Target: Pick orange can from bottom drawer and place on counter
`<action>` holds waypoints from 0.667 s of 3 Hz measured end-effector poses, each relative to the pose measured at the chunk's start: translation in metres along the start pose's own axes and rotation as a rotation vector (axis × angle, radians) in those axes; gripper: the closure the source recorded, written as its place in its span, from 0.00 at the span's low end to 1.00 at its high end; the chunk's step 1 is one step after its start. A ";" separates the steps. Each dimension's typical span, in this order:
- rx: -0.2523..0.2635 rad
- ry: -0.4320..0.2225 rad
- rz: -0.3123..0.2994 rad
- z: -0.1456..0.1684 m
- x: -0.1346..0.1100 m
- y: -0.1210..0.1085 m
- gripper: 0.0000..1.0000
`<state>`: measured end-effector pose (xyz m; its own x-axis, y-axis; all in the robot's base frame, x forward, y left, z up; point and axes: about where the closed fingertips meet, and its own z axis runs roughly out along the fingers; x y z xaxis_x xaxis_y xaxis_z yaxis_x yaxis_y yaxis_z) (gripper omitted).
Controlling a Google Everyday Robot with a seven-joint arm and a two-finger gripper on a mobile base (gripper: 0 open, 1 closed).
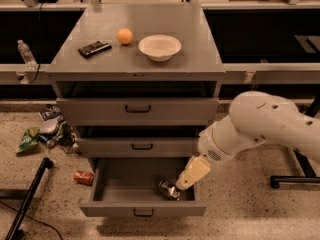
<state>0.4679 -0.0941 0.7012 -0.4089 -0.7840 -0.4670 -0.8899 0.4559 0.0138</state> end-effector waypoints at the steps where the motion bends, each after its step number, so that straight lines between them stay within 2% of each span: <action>1: -0.003 0.004 0.019 0.065 0.032 -0.029 0.00; 2: 0.003 0.012 0.009 0.125 0.054 -0.055 0.00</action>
Offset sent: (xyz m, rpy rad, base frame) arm 0.0873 -0.0215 -0.2163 -0.0236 -0.0056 -0.0047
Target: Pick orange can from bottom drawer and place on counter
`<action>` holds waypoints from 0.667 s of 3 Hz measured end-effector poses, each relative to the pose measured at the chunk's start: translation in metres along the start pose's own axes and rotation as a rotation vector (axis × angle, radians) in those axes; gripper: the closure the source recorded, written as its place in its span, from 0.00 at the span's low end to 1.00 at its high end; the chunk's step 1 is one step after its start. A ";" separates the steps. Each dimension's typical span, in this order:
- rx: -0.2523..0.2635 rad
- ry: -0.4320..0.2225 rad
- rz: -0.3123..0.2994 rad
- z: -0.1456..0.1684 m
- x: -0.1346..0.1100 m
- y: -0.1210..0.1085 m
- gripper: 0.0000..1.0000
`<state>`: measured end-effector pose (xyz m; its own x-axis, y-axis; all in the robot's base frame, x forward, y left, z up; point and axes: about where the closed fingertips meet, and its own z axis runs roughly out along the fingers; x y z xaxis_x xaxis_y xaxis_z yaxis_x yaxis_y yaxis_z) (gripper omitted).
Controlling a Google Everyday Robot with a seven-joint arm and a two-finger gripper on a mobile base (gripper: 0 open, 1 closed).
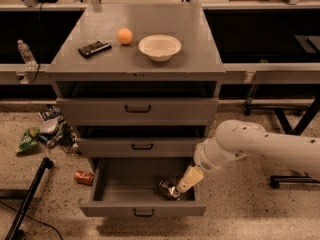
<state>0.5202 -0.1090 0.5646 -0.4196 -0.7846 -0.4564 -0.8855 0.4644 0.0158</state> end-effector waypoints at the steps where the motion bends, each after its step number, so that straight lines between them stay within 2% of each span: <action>1: -0.025 0.013 0.008 0.059 0.015 -0.022 0.00; 2: -0.049 0.018 0.022 0.073 0.023 -0.018 0.00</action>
Offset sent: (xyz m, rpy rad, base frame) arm 0.0224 0.0018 -0.0534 0.0005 0.0252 0.0043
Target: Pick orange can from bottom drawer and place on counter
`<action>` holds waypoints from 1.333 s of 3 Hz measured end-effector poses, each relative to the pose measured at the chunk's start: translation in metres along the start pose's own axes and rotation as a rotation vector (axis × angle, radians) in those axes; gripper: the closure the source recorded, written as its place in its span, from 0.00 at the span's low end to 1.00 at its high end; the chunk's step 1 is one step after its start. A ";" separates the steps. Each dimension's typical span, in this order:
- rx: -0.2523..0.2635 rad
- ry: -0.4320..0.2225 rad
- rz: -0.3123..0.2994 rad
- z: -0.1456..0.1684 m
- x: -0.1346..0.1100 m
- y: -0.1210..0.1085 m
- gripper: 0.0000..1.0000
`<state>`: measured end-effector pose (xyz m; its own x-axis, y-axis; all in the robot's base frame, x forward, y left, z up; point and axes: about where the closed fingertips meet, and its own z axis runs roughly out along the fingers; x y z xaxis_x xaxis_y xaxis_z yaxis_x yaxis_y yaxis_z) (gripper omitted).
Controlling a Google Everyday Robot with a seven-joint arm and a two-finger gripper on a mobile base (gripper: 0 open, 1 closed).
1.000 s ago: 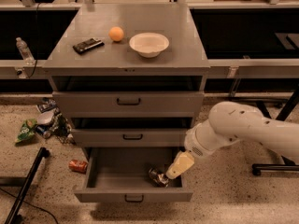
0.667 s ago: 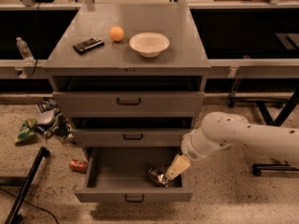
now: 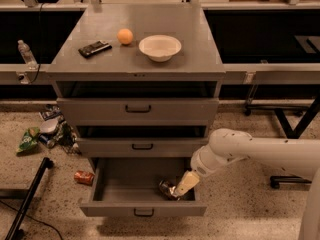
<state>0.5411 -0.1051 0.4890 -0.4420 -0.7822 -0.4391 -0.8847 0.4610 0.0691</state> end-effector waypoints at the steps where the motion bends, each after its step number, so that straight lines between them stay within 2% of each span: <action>1: -0.024 -0.026 0.018 0.017 -0.003 -0.004 0.00; 2: -0.039 -0.084 0.059 0.073 -0.004 -0.025 0.00; 3: -0.055 -0.116 0.095 0.143 0.003 -0.044 0.00; 4: -0.054 -0.074 0.126 0.210 0.026 -0.051 0.00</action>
Offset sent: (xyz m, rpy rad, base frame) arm 0.0618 0.0398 -0.1497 0.1893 0.0541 -0.0906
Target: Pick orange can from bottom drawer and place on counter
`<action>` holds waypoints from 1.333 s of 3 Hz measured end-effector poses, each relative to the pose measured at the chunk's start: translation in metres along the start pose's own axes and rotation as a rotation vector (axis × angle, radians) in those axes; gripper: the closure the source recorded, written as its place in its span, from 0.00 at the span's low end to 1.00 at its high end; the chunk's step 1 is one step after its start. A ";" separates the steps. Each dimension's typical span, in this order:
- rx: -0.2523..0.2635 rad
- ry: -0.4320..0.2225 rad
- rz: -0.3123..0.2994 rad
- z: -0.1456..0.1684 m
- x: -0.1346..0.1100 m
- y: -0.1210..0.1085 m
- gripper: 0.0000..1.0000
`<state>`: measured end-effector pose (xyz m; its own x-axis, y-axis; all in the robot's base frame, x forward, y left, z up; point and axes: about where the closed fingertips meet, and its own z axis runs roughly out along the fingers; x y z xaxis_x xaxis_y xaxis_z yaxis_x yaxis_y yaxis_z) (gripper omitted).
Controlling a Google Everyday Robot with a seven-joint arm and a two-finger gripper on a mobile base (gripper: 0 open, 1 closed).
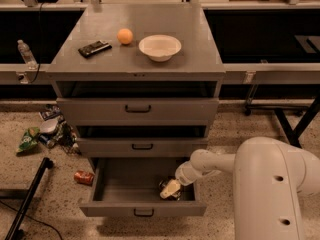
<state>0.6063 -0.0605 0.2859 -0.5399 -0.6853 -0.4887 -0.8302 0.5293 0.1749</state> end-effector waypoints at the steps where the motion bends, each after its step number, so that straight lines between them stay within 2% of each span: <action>1: 0.000 0.000 0.000 0.000 0.000 0.000 0.00; 3: -0.060 0.017 0.000 0.053 0.007 -0.014 0.00; 4: -0.080 0.015 -0.004 0.070 0.008 -0.022 0.11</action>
Offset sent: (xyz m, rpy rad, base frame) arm 0.0208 0.0199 -0.0736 0.0153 0.0839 0.0668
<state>0.6294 -0.0427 0.2184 -0.5378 -0.6953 -0.4768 -0.8407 0.4849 0.2411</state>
